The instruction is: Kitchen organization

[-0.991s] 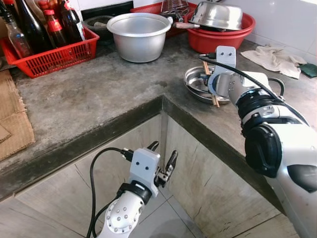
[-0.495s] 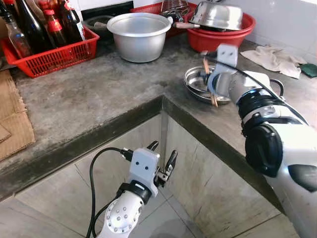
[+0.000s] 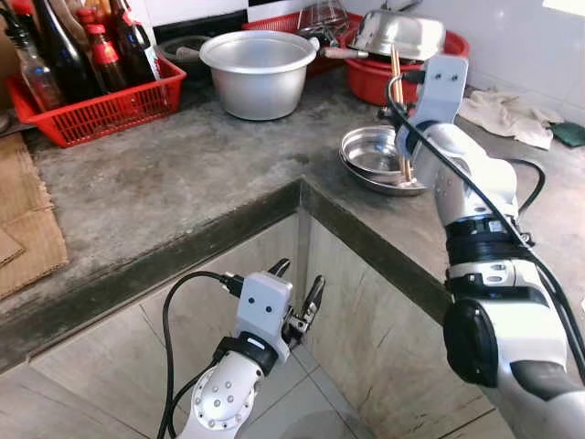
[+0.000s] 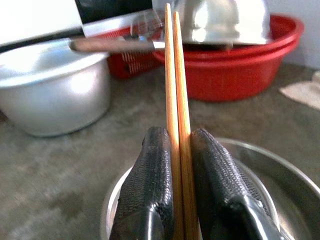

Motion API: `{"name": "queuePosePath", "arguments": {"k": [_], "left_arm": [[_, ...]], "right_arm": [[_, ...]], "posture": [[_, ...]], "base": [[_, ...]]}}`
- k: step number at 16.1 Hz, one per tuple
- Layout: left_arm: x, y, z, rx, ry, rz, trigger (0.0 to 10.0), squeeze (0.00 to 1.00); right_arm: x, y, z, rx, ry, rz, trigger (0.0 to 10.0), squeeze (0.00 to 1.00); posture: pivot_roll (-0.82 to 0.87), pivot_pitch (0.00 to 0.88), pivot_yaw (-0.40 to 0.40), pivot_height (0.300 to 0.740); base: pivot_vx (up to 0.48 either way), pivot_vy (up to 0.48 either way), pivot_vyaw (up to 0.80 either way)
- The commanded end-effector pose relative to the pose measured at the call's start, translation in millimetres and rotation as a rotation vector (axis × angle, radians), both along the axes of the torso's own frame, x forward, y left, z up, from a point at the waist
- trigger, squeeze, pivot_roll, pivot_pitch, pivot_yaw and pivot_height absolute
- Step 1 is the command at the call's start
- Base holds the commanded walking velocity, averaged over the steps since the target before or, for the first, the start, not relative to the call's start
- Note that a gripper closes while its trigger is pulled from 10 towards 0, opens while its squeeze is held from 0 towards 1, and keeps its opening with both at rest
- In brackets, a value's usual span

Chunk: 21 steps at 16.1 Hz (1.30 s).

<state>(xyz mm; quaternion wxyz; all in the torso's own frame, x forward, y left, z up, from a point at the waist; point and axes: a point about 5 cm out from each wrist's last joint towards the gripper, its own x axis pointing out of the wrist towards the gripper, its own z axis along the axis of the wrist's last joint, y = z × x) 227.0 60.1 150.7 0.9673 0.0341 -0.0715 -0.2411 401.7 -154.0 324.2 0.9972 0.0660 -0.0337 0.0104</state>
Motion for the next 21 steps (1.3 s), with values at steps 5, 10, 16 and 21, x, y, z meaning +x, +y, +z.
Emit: {"name": "queuePosePath", "arguments": {"k": [5, 10, 16, 21], "left_arm": [[-0.4, -0.2, 1, 0.0, -0.002, 0.004, 10.0, 0.0], [-0.4, -0.2, 1, 0.0, -0.002, 0.004, 10.0, 0.0], [5.6, 2.9, 6, 0.009, -0.027, 0.0, 10.0, 0.0], [6.7, 2.7, 6, 0.008, -0.03, -0.001, 10.0, 0.0]], "right_arm": [[-3.5, 1.8, 15, 0.0, -0.049, 0.011, 0.0, 0.0], [-3.5, 1.8, 15, 0.0, -0.049, 0.011, 0.0, 0.0], [-96.1, 2.7, -42, -0.072, -0.272, -0.033, 0.0, 0.0], [-110.3, 6.1, -43, -0.051, -0.277, -0.034, 0.0, 0.0]], "posture": [[0.09, 0.113, -0.025, 0.74], [0.09, 0.113, -0.025, 0.74], [0.09, 0.099, 0.003, 0.74], [0.09, 0.097, 0.003, 0.74]], "base": [[0.0, 0.0, 0.0], [0.0, 0.0, 0.0], [0.0, 0.0, 0.0], [0.0, 0.0, 0.0]]}}
